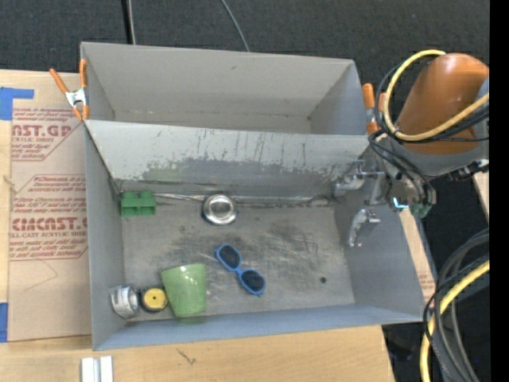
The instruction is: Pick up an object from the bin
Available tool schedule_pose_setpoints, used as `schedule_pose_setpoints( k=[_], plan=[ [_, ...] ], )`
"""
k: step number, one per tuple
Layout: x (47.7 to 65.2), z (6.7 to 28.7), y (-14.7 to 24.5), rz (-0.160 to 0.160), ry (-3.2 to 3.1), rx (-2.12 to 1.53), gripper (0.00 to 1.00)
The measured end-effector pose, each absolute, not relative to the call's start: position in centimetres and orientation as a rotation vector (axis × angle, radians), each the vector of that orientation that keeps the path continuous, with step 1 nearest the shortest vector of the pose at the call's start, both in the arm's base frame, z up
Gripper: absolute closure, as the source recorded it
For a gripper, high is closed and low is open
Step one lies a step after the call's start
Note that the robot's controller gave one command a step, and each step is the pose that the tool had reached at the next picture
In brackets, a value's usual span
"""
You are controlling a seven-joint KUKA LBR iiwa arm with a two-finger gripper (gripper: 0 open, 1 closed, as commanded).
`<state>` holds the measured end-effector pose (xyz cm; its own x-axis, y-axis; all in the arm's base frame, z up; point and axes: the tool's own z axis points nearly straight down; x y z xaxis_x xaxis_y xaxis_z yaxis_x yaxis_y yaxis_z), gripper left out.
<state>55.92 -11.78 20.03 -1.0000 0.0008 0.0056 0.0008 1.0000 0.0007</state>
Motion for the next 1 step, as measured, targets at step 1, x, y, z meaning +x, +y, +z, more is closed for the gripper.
schedule_pose_setpoints(
  k=[1],
  plan=[
    [49.14, 10.15, -12.19, -0.004, -3.099, 0.479, 0.0]
  ],
)
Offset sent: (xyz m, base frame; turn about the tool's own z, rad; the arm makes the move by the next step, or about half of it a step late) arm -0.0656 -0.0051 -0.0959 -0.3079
